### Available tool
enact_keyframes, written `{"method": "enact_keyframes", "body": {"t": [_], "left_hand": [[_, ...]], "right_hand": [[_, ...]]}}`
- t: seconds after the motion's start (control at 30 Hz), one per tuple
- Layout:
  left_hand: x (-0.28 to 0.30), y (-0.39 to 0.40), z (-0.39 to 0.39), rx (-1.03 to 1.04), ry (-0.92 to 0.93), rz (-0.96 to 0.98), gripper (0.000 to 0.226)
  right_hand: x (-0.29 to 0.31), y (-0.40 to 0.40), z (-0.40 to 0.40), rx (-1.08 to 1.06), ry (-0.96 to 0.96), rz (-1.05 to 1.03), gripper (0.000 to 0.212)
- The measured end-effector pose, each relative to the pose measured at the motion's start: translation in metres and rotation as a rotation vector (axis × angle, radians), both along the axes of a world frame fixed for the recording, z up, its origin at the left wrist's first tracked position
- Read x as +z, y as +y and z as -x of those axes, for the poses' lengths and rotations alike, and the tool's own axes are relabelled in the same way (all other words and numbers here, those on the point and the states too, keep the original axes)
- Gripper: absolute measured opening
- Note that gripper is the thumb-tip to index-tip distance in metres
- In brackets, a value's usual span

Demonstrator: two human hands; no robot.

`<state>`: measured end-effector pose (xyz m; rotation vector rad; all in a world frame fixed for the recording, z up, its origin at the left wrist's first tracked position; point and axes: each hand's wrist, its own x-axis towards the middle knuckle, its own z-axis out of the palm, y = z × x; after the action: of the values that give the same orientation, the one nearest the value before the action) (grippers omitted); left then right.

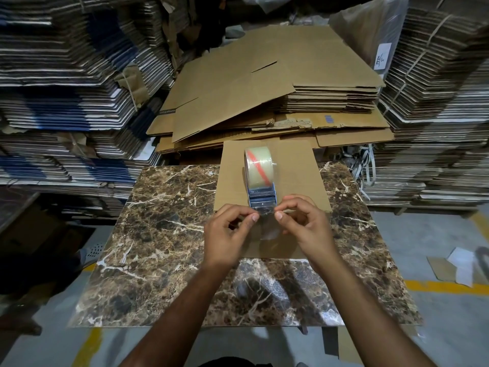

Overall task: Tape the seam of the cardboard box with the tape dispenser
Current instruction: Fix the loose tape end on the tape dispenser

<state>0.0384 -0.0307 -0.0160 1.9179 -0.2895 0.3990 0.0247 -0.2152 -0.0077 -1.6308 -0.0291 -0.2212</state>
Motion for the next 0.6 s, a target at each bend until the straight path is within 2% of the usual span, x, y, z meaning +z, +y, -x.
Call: {"method": "enact_keyframes", "body": {"t": [0.13, 0.2, 0.33, 0.47, 0.6], "left_hand": [[-0.002, -0.003, 0.003, -0.029, 0.086, 0.093, 0.004], [-0.002, -0.004, 0.005, -0.043, 0.099, 0.126, 0.007], [-0.001, -0.002, 0.003, -0.055, 0.107, 0.150, 0.007], [-0.001, -0.002, 0.002, -0.054, 0.113, 0.148, 0.007], [-0.001, -0.004, 0.003, -0.027, 0.134, 0.147, 0.005]], "right_hand": [[-0.004, 0.002, 0.003, 0.100, 0.031, -0.210, 0.024], [-0.003, 0.002, 0.002, 0.075, 0.036, -0.210, 0.023], [0.002, -0.002, -0.002, 0.032, 0.079, -0.197, 0.037], [0.006, -0.006, -0.002, 0.063, 0.052, -0.061, 0.018], [0.003, -0.003, 0.001, 0.027, 0.043, -0.040, 0.008]]}}
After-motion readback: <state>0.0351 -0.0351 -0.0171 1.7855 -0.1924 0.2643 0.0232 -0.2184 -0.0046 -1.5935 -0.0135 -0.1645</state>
